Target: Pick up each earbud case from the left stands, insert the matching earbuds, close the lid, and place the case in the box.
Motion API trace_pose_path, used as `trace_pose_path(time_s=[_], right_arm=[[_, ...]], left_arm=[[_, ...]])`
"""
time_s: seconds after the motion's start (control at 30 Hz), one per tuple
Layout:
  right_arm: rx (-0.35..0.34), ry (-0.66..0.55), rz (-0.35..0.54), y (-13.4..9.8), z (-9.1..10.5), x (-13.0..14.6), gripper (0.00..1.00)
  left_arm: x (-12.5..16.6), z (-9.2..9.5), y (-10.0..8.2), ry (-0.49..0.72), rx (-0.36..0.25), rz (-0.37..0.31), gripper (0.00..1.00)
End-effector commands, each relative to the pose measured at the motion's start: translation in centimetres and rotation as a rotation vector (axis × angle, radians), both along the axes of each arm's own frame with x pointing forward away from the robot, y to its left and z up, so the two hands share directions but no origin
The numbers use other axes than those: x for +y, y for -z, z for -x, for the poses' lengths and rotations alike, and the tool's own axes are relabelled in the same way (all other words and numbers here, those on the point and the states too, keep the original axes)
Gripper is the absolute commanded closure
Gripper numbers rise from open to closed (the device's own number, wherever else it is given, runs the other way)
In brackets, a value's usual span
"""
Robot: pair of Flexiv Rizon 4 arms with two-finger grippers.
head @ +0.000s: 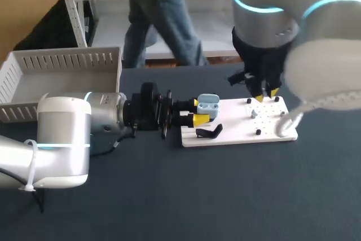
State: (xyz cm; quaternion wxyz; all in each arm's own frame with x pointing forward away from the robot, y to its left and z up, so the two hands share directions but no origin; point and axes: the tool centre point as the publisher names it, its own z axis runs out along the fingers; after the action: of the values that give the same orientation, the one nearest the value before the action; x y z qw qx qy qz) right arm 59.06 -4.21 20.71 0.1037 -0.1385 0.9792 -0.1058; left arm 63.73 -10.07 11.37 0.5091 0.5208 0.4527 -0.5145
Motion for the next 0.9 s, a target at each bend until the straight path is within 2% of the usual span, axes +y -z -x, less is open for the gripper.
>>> trace_pose_path(time_s=[0.03, 0.07, 0.17, 0.6, 0.67, 0.77, 0.9], right_arm=[[0.024, 0.097, 0.151, 0.3, -0.8, 2.9, 1.00], [0.018, 0.091, 0.172, 0.5, -0.7, 3.3, 1.00], [-0.006, 0.061, 0.132, 0.1, -0.1, 4.0, 1.00], [-0.006, 0.061, 0.132, 0.1, -0.1, 4.0, 1.00], [0.033, 0.156, 0.034, -0.3, -0.1, 4.5, 1.00], [0.024, 0.280, -0.083, -0.6, -0.7, 5.0, 1.00], [0.032, 0.373, -0.136, -0.5, -0.9, 5.4, 1.00]], left_arm=[[0.0, -0.1, 0.1, 0.000, -0.001, 0.002, 1.00], [0.0, -0.1, 0.1, 0.000, -0.001, 0.002, 1.00], [0.0, -0.1, 0.1, 0.000, -0.001, 0.002, 1.00], [0.0, -0.1, 0.1, 0.000, -0.001, 0.002, 1.00], [0.0, -0.1, 0.1, 0.000, -0.001, 0.002, 1.00], [0.0, -0.1, 0.1, 0.000, -0.001, 0.002, 1.00], [0.0, -0.1, 0.1, 0.000, -0.001, 0.002, 1.00]])
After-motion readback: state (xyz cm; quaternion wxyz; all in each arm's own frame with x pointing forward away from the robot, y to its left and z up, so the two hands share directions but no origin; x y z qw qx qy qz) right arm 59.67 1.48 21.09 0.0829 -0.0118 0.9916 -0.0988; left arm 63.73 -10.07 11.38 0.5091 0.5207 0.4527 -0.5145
